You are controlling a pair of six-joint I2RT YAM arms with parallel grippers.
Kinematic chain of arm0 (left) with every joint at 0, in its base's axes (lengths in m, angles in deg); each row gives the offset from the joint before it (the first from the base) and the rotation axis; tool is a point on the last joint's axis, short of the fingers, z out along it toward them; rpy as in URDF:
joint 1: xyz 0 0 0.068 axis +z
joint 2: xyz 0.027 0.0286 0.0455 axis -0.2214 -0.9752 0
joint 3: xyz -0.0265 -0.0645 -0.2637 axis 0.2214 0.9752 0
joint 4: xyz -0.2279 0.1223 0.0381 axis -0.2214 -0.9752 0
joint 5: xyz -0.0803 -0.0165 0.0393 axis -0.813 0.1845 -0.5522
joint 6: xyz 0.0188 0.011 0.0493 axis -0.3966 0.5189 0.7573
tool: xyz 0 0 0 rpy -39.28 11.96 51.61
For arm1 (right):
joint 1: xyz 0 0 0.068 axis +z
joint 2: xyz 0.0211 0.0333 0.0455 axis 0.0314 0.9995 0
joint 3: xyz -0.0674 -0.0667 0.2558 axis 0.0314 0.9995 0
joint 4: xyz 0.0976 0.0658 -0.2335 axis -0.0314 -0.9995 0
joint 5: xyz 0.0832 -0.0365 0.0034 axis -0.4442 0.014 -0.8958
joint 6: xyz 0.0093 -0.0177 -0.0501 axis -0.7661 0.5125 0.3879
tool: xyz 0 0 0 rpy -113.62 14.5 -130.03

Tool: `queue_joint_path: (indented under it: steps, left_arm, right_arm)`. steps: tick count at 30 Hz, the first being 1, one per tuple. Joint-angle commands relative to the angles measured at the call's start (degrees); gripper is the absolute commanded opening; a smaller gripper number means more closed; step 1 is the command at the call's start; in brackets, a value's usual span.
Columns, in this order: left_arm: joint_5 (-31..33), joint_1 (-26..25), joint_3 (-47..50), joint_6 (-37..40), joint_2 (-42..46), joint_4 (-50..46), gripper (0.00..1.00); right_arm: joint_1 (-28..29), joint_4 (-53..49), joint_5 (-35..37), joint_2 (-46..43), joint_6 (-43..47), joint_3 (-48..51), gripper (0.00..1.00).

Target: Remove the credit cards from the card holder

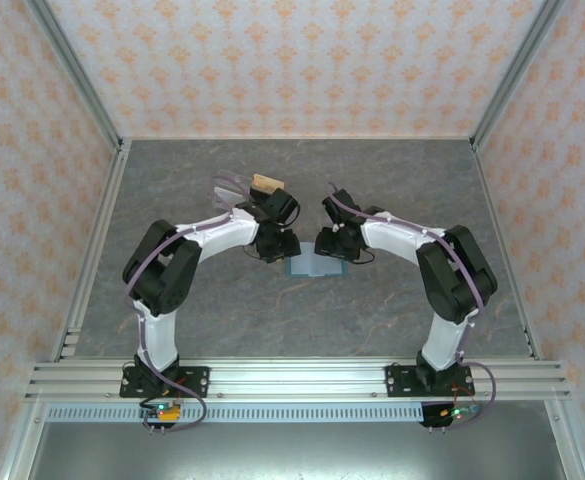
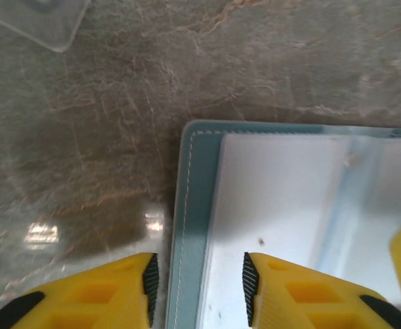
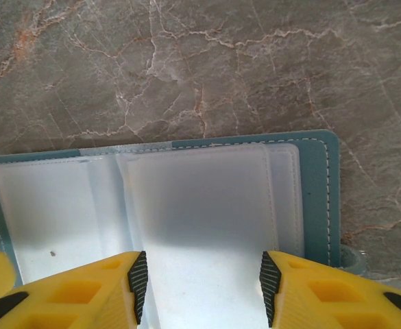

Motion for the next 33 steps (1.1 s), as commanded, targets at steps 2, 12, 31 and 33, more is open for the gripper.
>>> queue_joint_path:
  steps: [2, 12, 31, 33]
  left_arm:
    - [-1.04, -0.12, -2.54, 1.2, -1.17, 0.42, 0.32]
    - [2.42, -0.13, -3.53, 1.84, -0.82, -2.89, 0.28]
    - [-2.72, -0.21, -3.88, 1.49, -2.61, 0.12, 0.28]
    - [-3.84, -0.21, -3.88, 1.54, -3.06, 0.56, 0.27]
  right_arm:
    - [0.02, -3.38, 2.11, 1.37, -0.49, -1.0, 0.49]
    - [-0.43, -3.07, 1.92, 3.07, -0.45, -0.5, 0.49]
    - [-1.07, -2.81, 1.03, 5.42, -0.33, -0.16, 0.48]
    - [-1.06, -2.81, 1.04, 5.59, -0.32, -0.07, 0.48]
